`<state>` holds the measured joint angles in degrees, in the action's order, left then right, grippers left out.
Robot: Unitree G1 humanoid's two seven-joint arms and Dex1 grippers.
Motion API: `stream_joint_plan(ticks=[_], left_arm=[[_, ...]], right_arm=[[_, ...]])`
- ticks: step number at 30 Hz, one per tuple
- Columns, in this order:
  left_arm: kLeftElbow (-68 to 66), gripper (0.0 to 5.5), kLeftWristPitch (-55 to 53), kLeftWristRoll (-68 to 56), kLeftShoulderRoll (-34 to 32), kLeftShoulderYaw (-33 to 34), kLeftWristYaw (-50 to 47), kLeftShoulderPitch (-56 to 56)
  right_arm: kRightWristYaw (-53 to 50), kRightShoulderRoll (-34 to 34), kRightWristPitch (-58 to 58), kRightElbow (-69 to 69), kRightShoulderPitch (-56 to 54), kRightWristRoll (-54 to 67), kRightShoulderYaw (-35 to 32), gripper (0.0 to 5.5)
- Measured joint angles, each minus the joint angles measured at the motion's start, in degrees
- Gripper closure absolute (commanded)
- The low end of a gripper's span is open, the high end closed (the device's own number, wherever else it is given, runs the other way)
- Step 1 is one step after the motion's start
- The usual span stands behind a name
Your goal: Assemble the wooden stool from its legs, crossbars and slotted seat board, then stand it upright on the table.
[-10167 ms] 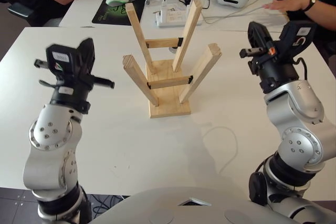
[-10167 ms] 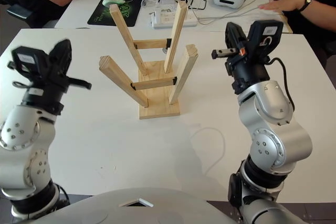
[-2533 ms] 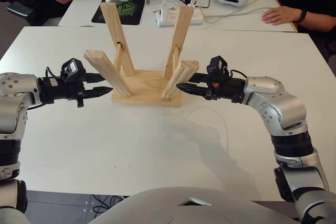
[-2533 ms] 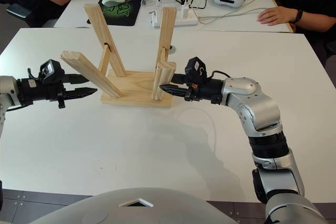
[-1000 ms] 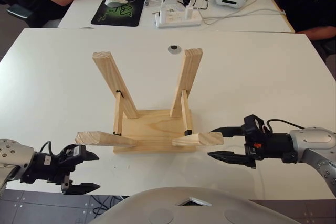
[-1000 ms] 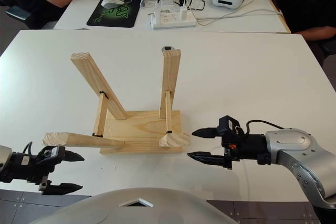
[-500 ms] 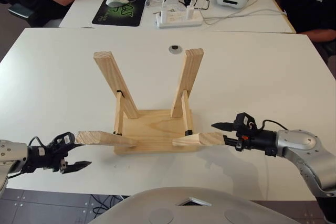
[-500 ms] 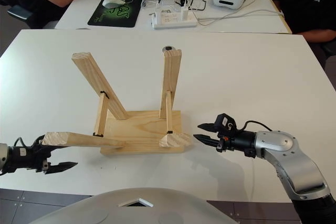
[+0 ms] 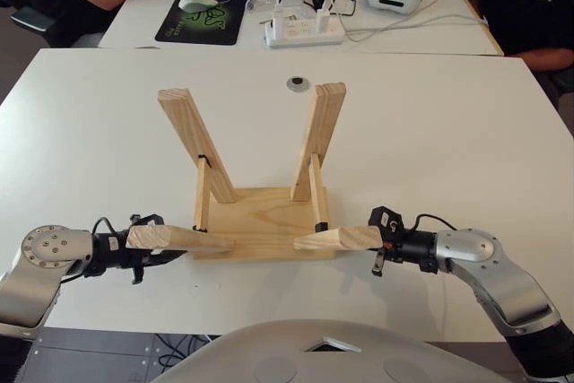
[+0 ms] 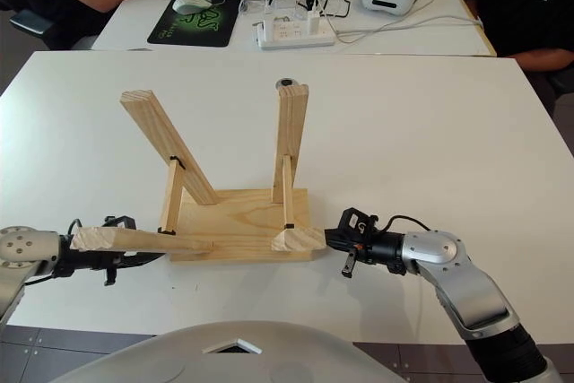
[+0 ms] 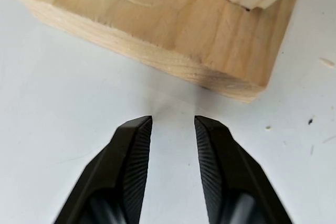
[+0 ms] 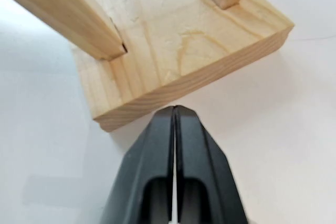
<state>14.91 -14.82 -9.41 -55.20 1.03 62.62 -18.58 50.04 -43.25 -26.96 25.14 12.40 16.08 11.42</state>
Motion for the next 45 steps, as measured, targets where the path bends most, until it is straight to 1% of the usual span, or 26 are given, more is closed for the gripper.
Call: stream_joint_plan(ticks=[1,3,4,8,14,18,23,26,30,34,36,37,40,45], left_arm=[[0.16,4.66,0.12,0.05,0.48,-0.60,-0.21,0.43],[0.31,4.83,0.24,0.07,0.90,-1.63,-0.67,1.02],[0.38,5.02,0.24,0.09,0.93,-1.91,-0.79,1.20],[0.96,5.46,-0.07,0.18,0.94,-2.40,-1.16,1.41],[1.84,5.46,-1.41,0.15,0.55,-2.58,-1.11,1.22],[2.65,5.46,-2.52,0.13,0.37,-2.40,-1.40,0.75],[5.59,5.46,-5.24,0.01,0.05,-2.10,-1.67,-0.86],[8.92,5.46,-7.30,-0.79,-0.56,-1.95,-1.64,-3.20],[15.74,5.46,-10.81,-3.20,-1.97,-1.35,-0.57,-9.69],[18.75,5.46,-13.85,-5.15,-3.40,-0.74,1.20,-13.15],[18.97,5.46,-15.49,-6.42,-3.97,0.90,1.76,-13.15],[19.10,5.46,-16.38,-7.32,-4.63,2.88,2.11,-12.65],[19.11,5.46,-16.91,-8.20,-5.64,5.83,2.35,-10.44],[19.19,5.46,-17.84,-9.79,-5.78,7.34,2.52,-9.59]], right_arm=[[-0.03,0.26,0.00,-0.03,-0.11,-0.02,0.52,5.50],[-0.09,0.53,0.01,-0.03,-0.17,-0.16,1.03,5.50],[-0.10,0.53,0.04,-0.03,-0.21,-0.40,1.28,5.50],[-0.01,0.53,0.32,-0.28,-0.79,-1.58,2.38,5.50],[0.04,0.47,-0.12,-0.45,-1.23,-2.27,3.86,5.50],[0.67,-0.72,-1.02,1.33,-0.81,-2.19,5.05,5.50],[3.11,-2.68,-2.17,2.32,0.62,-0.03,4.66,5.50],[4.09,-3.82,-2.20,2.36,1.48,0.57,3.46,5.50],[4.41,-5.28,-3.00,2.88,3.00,1.18,1.02,5.50],[4.36,-6.01,-5.49,5.47,6.13,2.68,-0.67,5.50],[4.42,-6.69,-7.21,7.52,7.86,4.38,-1.67,5.50],[4.67,-7.38,-8.50,9.47,8.96,6.20,-2.61,5.50],[5.18,-7.89,-10.32,12.27,9.57,8.94,-4.40,5.50],[5.22,-8.53,-13.70,13.80,9.49,12.68,-6.60,5.50]])
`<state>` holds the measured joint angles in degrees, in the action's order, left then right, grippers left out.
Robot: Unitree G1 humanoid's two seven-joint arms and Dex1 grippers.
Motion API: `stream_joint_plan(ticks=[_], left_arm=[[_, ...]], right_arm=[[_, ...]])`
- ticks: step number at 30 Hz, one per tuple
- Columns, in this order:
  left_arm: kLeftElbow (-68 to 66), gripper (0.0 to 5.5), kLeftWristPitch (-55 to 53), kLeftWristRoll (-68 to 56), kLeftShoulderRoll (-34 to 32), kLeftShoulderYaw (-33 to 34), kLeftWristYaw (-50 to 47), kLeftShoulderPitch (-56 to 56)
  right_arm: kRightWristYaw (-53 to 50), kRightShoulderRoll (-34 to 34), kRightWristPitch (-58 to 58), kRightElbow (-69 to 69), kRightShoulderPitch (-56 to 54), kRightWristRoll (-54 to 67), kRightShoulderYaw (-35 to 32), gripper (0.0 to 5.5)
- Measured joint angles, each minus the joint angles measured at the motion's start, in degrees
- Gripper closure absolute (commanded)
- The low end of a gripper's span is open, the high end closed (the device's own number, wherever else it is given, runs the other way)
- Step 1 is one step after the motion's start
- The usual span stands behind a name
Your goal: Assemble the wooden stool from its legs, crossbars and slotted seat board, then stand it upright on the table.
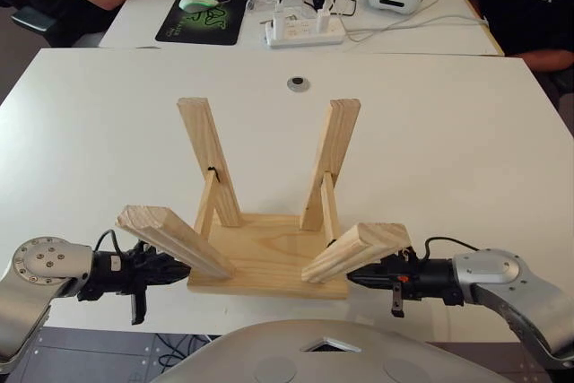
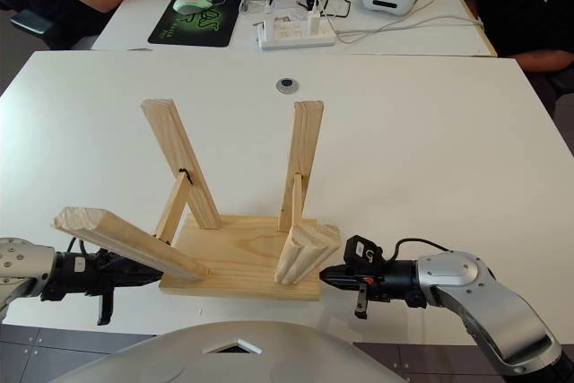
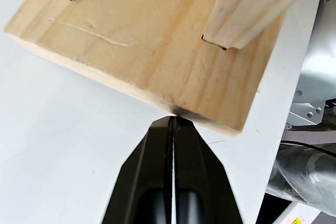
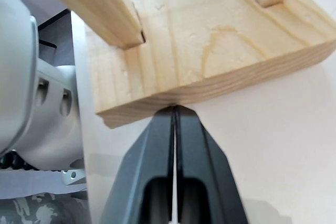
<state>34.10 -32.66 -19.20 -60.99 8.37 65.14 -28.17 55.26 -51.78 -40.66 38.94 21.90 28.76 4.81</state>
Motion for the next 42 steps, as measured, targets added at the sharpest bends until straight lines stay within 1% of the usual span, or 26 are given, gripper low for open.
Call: stream_joint_plan(ticks=[3,7,10,13,17,20,22,23,24,27,30,33,35,38,42], left_arm=[[0.89,5.46,-2.61,-2.36,-0.08,2.02,0.34,0.16],[3.05,5.46,-8.55,-8.16,-1.42,6.74,1.09,2.61],[3.10,5.46,-13.66,-13.11,-2.97,10.97,1.19,8.09],[1.36,5.46,-17.44,-16.79,-4.53,13.12,0.97,15.18],[-1.40,5.46,-19.48,-18.24,-5.43,13.48,0.72,21.37],[-1.55,5.46,-19.52,-18.26,-5.45,12.27,0.76,21.52],[-1.52,5.46,-19.36,-18.34,-5.37,11.57,1.19,20.73],[-1.48,5.46,-18.15,-18.30,-5.35,10.89,2.35,19.59],[-1.44,5.50,-16.75,-18.18,-5.32,10.41,3.66,18.26],[-3.79,5.50,-10.21,-13.98,-5.79,10.14,6.91,13.61],[-11.37,5.50,-0.15,-6.69,-6.30,10.30,9.99,8.14],[-16.52,5.50,7.72,-1.86,-6.16,10.60,10.17,6.87],[-19.22,5.50,14.16,0.18,-4.04,10.79,8.39,7.76],[-19.70,5.50,18.81,0.55,-1.57,10.71,7.53,7.94],[-19.69,5.50,18.53,-0.76,-1.01,10.21,9.08,7.57]], right_arm=[[-0.06,-0.18,-2.27,0.72,-0.77,2.84,-2.24,5.50],[-1.05,-0.22,-6.67,2.23,-3.91,9.03,-8.07,5.50],[-1.98,-0.21,-9.28,3.33,-5.63,12.92,-10.99,5.50],[-3.68,-0.02,-11.50,3.92,-8.65,16.92,-13.26,5.50],[-5.89,1.26,-14.09,3.71,-11.57,19.57,-12.93,5.50],[-6.98,1.53,-14.05,1.74,-13.60,18.48,-12.05,5.50],[-7.39,2.09,-12.08,0.11,-14.45,15.99,-11.08,5.50],[-7.58,2.42,-9.19,-1.51,-15.01,13.63,-10.46,5.50],[-7.60,2.50,-7.51,-2.59,-15.38,12.33,-10.37,5.31],[-6.48,2.47,-4.82,-4.55,-15.21,11.61,-10.97,5.01],[-5.01,2.27,-3.22,-6.46,-13.27,11.50,-12.62,4.62],[-3.00,2.02,0.37,-8.57,-12.39,9.82,-13.19,4.19],[-0.90,1.50,4.12,-11.21,-11.16,7.59,-13.42,3.93],[1.84,1.41,7.76,-14.44,-10.42,6.48,-13.51,3.43],[4.94,1.57,11.18,-17.57,-11.10,5.70,-13.10,2.88]])
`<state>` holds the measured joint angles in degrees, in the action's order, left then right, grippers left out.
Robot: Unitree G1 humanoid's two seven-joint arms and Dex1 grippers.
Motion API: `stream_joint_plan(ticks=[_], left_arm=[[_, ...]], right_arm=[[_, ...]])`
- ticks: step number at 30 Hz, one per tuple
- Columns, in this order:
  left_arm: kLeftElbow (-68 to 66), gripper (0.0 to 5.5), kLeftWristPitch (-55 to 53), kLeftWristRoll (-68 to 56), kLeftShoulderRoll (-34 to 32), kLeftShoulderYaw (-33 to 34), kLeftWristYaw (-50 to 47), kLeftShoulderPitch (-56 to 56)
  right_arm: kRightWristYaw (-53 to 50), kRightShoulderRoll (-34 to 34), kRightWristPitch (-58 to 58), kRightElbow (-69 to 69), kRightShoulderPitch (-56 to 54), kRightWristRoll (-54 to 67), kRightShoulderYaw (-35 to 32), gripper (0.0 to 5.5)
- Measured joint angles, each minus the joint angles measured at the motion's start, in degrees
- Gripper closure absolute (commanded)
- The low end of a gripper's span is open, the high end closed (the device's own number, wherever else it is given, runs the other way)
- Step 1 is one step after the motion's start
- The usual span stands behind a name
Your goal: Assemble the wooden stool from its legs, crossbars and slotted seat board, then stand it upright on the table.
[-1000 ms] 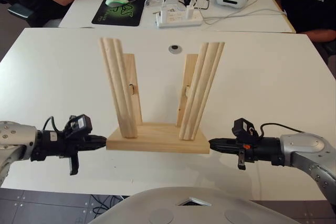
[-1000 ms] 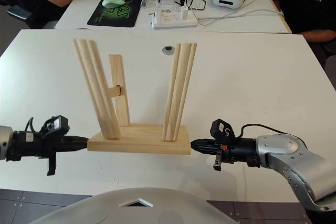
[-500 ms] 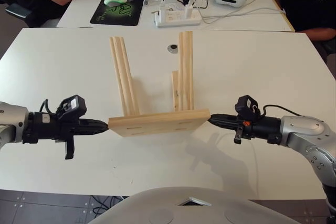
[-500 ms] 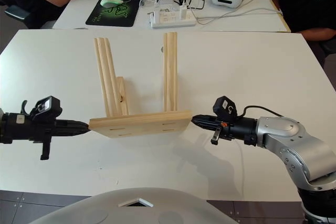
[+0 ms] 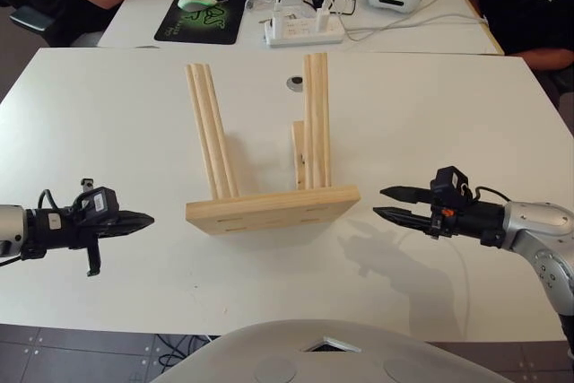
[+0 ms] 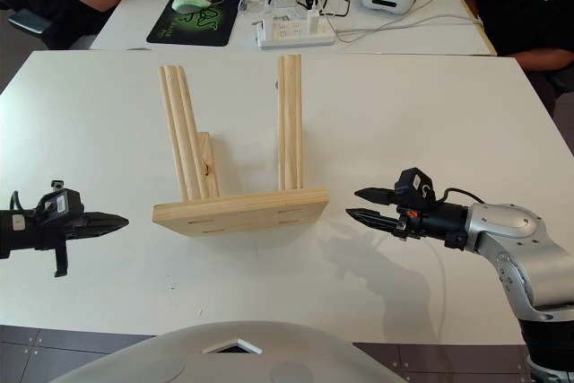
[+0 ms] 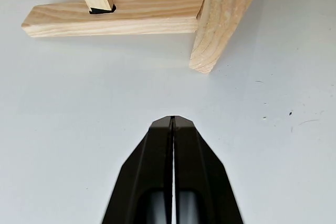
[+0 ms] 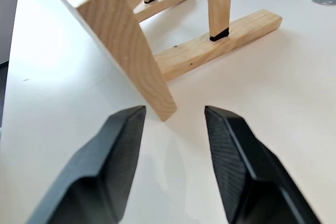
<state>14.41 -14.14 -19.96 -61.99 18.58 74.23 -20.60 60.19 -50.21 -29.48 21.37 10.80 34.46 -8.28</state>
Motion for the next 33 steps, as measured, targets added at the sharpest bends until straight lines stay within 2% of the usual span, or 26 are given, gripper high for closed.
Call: stream_joint_plan(ticks=[1,5,19,21,30,33], left_arm=[[0.03,5.50,-0.02,-0.21,0.01,-0.36,0.54,-0.06],[-0.92,4.96,2.46,0.82,0.12,-2.78,0.96,1.78],[-0.06,3.01,1.14,-2.37,1.20,-7.76,2.61,7.04],[0.25,2.80,1.69,-2.36,1.65,-8.87,2.54,7.46],[2.64,2.80,0.07,-2.59,4.34,-12.66,0.53,10.74],[2.86,2.75,-0.13,-2.55,4.82,-13.56,0.14,12.07]], right_arm=[[0.64,0.04,0.41,-0.31,-0.25,-0.04,0.28,2.77],[1.60,0.52,2.11,-1.22,-0.71,-0.99,2.23,2.16],[1.84,2.08,3.49,-2.91,-4.27,-3.21,6.53,0.11],[2.08,2.27,3.63,-3.15,-4.90,-3.80,7.40,0.10],[3.53,4.70,5.70,-5.41,-8.89,-6.73,13.58,0.10],[3.56,5.86,6.46,-6.10,-10.00,-7.19,14.36,0.49]])
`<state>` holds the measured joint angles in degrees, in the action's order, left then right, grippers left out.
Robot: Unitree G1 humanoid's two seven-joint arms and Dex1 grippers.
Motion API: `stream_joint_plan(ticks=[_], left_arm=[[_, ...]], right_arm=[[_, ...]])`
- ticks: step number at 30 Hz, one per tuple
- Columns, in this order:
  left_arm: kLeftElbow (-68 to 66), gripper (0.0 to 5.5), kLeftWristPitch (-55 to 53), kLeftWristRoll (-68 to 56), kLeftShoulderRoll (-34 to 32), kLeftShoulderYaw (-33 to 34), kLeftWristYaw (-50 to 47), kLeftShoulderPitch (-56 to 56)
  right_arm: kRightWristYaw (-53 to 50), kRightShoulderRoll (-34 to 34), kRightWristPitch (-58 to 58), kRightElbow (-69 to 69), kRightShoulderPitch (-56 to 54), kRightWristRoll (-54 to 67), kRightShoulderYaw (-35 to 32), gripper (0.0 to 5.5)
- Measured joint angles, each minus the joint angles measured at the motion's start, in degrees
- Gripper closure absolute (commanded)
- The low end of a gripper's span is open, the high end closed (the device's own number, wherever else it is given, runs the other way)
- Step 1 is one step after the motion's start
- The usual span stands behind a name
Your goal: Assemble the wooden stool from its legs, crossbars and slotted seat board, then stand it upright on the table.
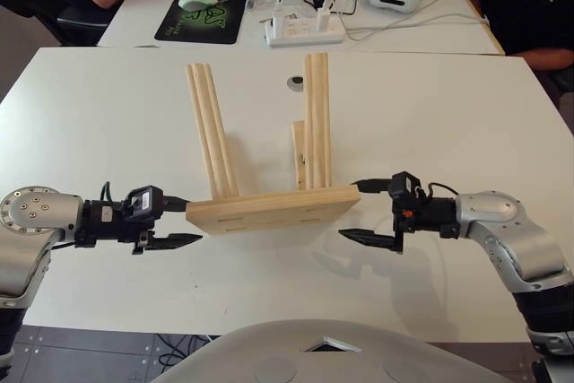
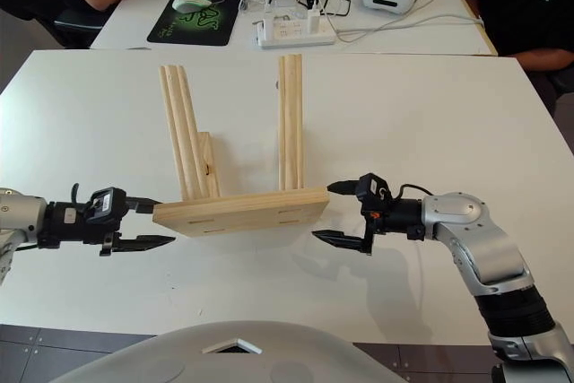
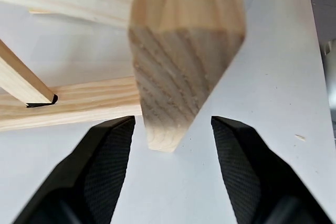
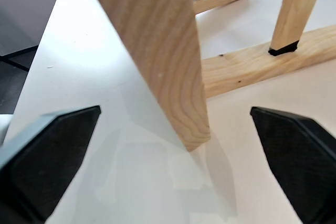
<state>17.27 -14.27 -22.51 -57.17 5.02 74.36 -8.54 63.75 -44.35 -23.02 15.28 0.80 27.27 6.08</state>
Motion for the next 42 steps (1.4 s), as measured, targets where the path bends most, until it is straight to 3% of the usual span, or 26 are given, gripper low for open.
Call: stream_joint_plan(ticks=[21,22,29,36,42], left_arm=[[-2.83,2.75,0.79,4.40,1.45,-6.13,-1.25,3.24],[-2.81,2.97,0.41,4.12,1.50,-6.12,-1.36,3.59],[0.06,3.82,-6.26,-1.39,1.46,-4.38,-1.19,4.35],[4.59,3.89,-16.65,-9.37,-2.29,-1.27,1.40,6.22],[5.31,4.05,-37.23,-29.16,-8.72,4.87,5.28,13.79]], right_arm=[[1.63,2.74,4.16,-3.78,-3.29,-4.47,4.79,3.65],[1.87,2.74,4.17,-3.78,-3.29,-4.43,4.86,3.77],[5.35,1.90,1.46,-1.95,-3.13,-2.98,4.89,3.90],[7.54,-1.60,-7.48,2.78,-3.00,5.19,0.29,3.91],[7.06,-9.49,-27.81,8.93,-6.47,26.31,-10.45,3.95]])
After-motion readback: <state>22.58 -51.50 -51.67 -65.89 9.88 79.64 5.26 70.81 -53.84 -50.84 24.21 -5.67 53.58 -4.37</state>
